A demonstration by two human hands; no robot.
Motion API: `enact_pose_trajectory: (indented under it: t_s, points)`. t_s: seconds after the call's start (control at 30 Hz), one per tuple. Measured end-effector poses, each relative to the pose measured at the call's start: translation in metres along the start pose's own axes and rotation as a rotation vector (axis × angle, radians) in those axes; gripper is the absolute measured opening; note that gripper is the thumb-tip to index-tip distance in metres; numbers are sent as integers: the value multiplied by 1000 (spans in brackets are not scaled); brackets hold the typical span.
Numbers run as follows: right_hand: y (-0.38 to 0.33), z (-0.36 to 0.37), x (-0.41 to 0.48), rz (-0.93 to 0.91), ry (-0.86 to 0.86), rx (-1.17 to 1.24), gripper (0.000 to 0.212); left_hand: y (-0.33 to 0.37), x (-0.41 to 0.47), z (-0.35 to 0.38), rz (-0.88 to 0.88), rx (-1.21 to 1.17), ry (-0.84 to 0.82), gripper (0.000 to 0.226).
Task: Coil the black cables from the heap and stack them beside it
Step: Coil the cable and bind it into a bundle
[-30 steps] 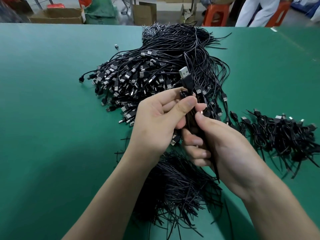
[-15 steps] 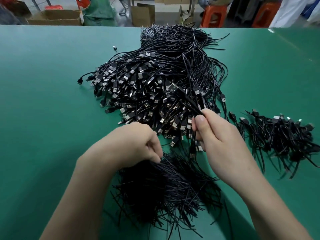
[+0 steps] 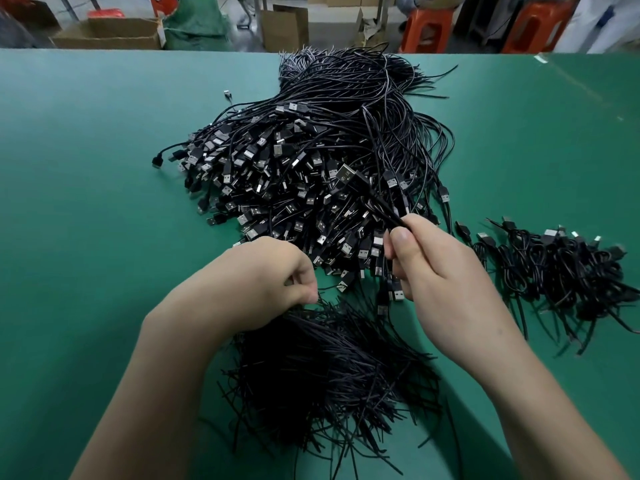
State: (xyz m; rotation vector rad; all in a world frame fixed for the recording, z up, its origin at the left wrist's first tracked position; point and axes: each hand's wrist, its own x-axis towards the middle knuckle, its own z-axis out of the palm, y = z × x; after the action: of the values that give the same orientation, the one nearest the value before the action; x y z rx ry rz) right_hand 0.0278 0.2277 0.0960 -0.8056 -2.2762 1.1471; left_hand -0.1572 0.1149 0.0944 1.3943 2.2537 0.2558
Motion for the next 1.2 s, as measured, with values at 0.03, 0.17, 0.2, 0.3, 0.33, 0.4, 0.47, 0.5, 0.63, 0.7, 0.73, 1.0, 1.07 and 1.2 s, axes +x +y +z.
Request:
enact_pose_trajectory:
  t_s: [0.03,0.17,0.2,0.3,0.33,0.4,0.47,0.5,0.63,0.7,0.73,1.0,1.07,1.2]
  points:
    - [0,0,0,1,0,1,33,-2,0,0,8,-22,18,16]
    - [-1,1,1,3,-1,4,34,-3,1,-3,37,-135,21,15]
    - [0,1,1,4,-1,1,34,-3,0,-3,38,-158,4,15]
    - [0,1,1,3,-1,-2,34,-2,1,-2,43,-161,-29,13]
    - [0,0,1,3,0,-3,34,-3,1,-2,44,-154,-30,13]
    - [1,1,1,0,0,-10,34,-4,1,-2,37,-144,-32,19]
    - [2,0,1,-3,-1,-21,34,-6,1,-2,23,-136,-49,27]
    - [2,0,1,-5,-2,-24,34,-7,0,-2,20,-138,-50,30]
    - [1,0,1,1,-6,-6,34,-9,-4,-7,46,-174,87,26]
    - [0,1,1,5,-10,33,35,-6,-6,-10,109,-260,246,24]
    - [0,1,1,3,-9,54,34,-3,-7,-11,145,-329,333,24]
    - [0,8,0,-29,6,158,35,34,-2,3,269,-1029,280,18]
    - [2,6,2,0,-1,235,34,38,0,5,269,-1167,204,20]
    - [1,5,3,9,-31,285,35,40,3,11,302,-1242,46,21]
